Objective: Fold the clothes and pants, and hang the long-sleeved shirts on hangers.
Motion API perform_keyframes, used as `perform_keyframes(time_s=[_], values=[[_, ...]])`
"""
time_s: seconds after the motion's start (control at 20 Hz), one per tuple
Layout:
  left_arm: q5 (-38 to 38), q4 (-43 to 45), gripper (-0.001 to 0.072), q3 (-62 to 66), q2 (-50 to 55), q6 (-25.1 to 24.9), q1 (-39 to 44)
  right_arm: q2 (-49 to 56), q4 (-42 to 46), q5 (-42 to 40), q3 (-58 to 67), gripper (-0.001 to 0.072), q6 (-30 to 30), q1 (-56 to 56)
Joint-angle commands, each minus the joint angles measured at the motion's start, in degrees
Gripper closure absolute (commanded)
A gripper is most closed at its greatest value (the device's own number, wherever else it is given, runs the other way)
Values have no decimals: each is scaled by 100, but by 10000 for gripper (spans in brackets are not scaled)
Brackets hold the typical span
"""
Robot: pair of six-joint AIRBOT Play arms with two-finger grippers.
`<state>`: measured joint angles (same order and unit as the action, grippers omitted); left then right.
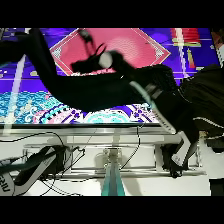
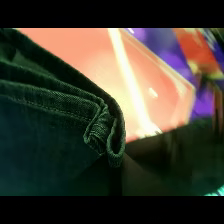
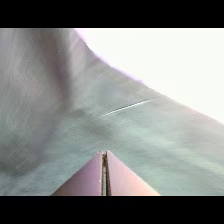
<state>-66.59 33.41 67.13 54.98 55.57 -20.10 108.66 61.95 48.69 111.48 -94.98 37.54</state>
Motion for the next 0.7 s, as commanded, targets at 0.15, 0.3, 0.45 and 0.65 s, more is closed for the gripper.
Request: perform_keyframes(time_s=[0.15, 0.3, 0.45, 0.65], values=[[881, -142, 603, -350, 629, 0, 2634, -807, 166, 1261, 7, 694, 13, -1554], [1276, -179, 2, -348, 780, 15, 3480, -1036, 168, 1580, 7, 694, 13, -1849], [1226, -170, 5, -348, 706, 28, 3241, -1152, 243, 1888, 7, 694, 61, -1947], [675, 962, 12, -350, 420, 833, 1735, -1158, 282, 2186, 4, 694, 621, -1930]])
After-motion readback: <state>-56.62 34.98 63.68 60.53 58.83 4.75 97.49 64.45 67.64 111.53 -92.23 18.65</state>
